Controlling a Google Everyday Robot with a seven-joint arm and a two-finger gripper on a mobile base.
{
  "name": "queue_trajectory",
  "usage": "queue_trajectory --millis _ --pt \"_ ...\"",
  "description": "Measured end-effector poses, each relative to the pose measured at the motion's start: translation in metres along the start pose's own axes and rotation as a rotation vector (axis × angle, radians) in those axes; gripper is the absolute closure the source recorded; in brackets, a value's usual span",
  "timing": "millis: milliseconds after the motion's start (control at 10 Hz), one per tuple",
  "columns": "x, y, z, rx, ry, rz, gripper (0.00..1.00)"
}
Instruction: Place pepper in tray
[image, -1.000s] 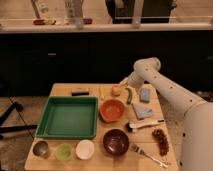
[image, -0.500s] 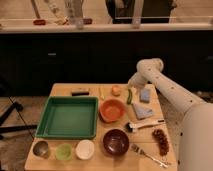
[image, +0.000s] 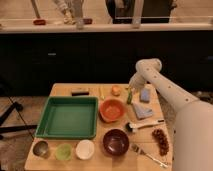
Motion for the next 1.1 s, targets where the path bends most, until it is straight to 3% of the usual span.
queue_trajectory --millis 300,1100 --pt "0.002 -0.002 0.015 -0.035 -0.029 -0.008 0.39" --pt "0.006 0.005 0.032 -0.092 -0.069 -0.011 0.38"
